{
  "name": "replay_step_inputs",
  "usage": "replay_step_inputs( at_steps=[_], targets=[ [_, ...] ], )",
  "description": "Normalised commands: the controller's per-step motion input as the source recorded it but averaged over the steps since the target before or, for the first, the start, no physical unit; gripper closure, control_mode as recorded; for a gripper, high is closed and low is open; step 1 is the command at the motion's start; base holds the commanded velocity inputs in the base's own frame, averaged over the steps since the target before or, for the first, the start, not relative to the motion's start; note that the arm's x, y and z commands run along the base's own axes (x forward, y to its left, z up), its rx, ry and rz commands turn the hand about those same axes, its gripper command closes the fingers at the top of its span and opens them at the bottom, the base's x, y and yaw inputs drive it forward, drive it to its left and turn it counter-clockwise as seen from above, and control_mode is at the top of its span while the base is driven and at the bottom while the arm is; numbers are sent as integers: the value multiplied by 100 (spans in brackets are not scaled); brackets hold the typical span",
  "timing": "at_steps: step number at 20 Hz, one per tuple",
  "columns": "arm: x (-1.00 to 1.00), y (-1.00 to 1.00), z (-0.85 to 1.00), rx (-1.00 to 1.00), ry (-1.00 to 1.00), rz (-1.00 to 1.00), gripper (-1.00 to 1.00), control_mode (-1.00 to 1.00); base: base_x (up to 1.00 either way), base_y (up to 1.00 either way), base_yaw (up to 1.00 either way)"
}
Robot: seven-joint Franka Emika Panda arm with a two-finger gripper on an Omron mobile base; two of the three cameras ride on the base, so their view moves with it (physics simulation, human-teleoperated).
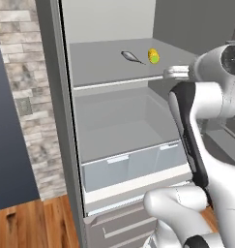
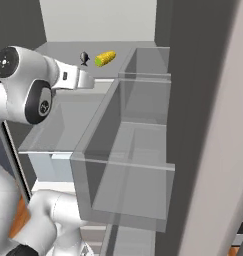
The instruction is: Place one corn and one fish in each tupperware on the nearby counter, to pack two identical lunches.
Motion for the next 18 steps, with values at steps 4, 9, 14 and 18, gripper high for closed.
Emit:
replay_step_inputs(
  at_steps=[4,9,14,18],
  targets=[
    [3,0,54,29,-1,2,-100,-100,0,0,0],
    [49,15,0,1,0,1,-100,-100,0,0,0],
    [100,16,-3,0,8,0,-100,-100,0,0,0],
    [100,-4,-3,0,10,0,-100,-100,0,0,0]
  ],
)
